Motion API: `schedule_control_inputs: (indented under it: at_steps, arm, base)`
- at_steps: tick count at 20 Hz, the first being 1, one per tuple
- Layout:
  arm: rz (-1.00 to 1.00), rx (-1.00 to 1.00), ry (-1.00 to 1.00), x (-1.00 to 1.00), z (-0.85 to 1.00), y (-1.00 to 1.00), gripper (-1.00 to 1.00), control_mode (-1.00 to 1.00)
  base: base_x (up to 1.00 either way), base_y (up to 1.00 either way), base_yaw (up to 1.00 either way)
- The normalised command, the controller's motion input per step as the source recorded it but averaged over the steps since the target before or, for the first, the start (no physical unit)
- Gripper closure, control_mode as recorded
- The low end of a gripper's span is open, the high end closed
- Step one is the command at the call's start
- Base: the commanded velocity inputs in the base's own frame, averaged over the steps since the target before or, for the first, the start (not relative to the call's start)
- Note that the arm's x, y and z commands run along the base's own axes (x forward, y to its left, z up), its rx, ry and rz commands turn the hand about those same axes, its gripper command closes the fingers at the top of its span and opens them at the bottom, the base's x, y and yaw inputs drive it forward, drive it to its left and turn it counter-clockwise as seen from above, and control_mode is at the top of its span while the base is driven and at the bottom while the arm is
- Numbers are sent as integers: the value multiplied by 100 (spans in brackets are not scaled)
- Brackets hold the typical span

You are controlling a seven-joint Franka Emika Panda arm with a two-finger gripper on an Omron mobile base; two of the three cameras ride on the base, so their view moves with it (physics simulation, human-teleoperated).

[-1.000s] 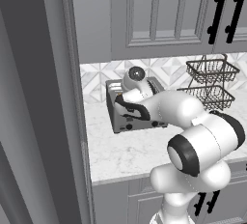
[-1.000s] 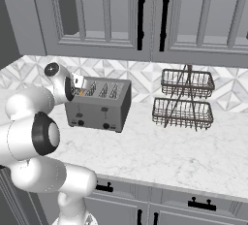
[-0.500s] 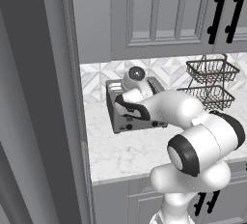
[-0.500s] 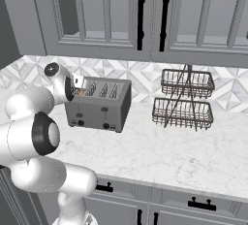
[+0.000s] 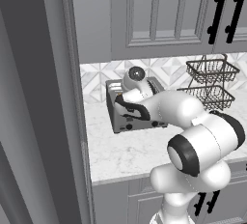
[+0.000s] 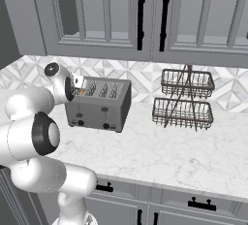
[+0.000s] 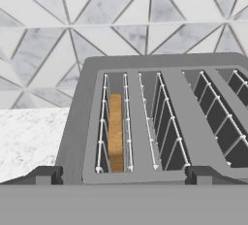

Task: Start the toaster. Once the lever pops up, take the bread to the plate on the dining counter.

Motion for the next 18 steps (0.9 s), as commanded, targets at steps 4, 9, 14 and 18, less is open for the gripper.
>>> schedule_control_inputs:
  at_steps: [4, 9, 14, 18]
  arm:
    - [0, 0, 0, 0, 0, 0, -100, -100]
    - [0, 0, 0, 0, 0, 0, -100, -100]
    - [0, 0, 0, 0, 0, 0, -100, -100]
    - [0, 0, 0, 0, 0, 0, -100, -100]
  base:
    - [0, 0, 0]
    - [0, 0, 0]
    - [0, 0, 0]
    - [0, 0, 0]
